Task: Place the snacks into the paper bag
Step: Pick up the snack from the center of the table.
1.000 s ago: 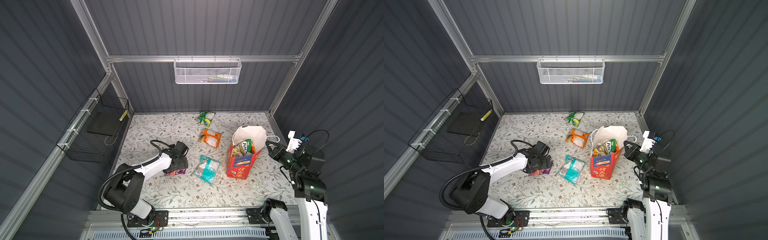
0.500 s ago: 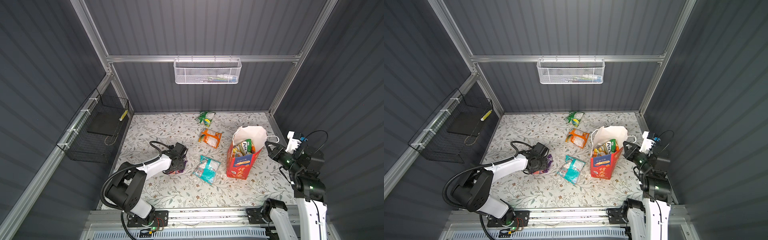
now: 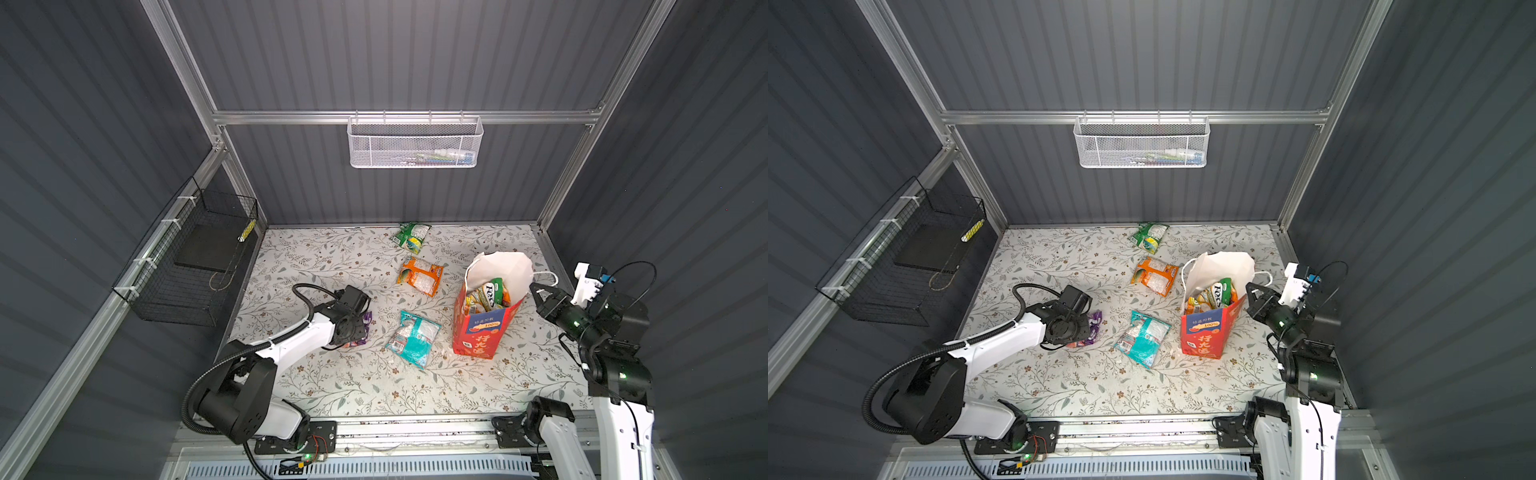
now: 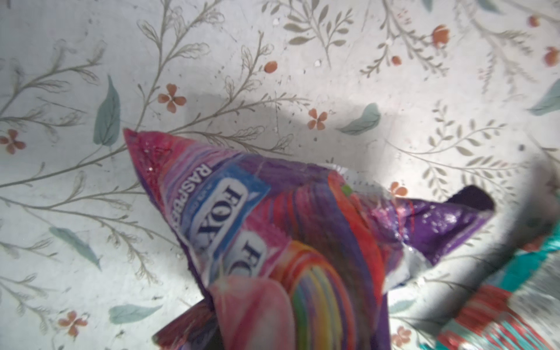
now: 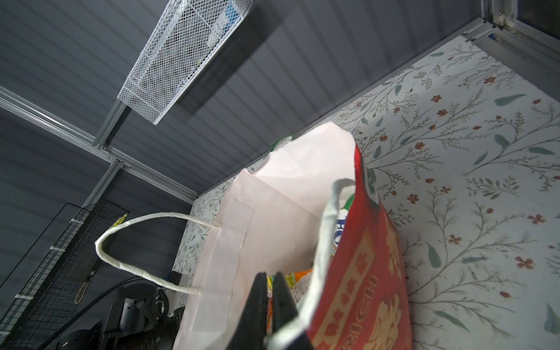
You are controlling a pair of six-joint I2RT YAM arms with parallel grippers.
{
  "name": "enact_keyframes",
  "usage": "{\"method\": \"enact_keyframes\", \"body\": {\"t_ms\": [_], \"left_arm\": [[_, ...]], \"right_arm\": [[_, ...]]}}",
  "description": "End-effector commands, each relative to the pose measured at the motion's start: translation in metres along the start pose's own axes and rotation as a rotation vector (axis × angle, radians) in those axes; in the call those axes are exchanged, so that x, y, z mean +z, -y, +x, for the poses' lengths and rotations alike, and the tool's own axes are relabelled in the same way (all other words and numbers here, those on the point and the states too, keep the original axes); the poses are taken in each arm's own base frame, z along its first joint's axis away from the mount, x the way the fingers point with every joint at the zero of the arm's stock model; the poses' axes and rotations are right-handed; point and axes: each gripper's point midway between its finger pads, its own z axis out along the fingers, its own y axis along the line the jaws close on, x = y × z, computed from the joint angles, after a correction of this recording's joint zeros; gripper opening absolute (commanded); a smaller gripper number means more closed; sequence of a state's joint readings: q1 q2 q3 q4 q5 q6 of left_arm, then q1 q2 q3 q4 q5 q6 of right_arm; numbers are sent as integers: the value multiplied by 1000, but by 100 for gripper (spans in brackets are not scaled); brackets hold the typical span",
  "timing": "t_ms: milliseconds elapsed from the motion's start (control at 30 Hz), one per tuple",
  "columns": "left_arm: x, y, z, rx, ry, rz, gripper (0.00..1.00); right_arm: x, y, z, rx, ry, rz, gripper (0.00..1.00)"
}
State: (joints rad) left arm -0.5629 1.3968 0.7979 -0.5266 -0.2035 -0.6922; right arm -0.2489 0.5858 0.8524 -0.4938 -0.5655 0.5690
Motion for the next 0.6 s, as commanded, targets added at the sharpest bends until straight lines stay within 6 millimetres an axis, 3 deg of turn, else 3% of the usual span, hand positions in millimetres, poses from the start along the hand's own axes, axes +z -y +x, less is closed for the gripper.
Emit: {"method": "enact_keyframes", "body": {"t_ms": [0,567], "left_arm": [[-28,5,-10,-3,38,48,30],[-160,56,-58,42,216,388,31]], "right_arm": [[-1,-5,-1,-7,8,-26,10],[-1,-3,2,14,-6,-20,10]]}}
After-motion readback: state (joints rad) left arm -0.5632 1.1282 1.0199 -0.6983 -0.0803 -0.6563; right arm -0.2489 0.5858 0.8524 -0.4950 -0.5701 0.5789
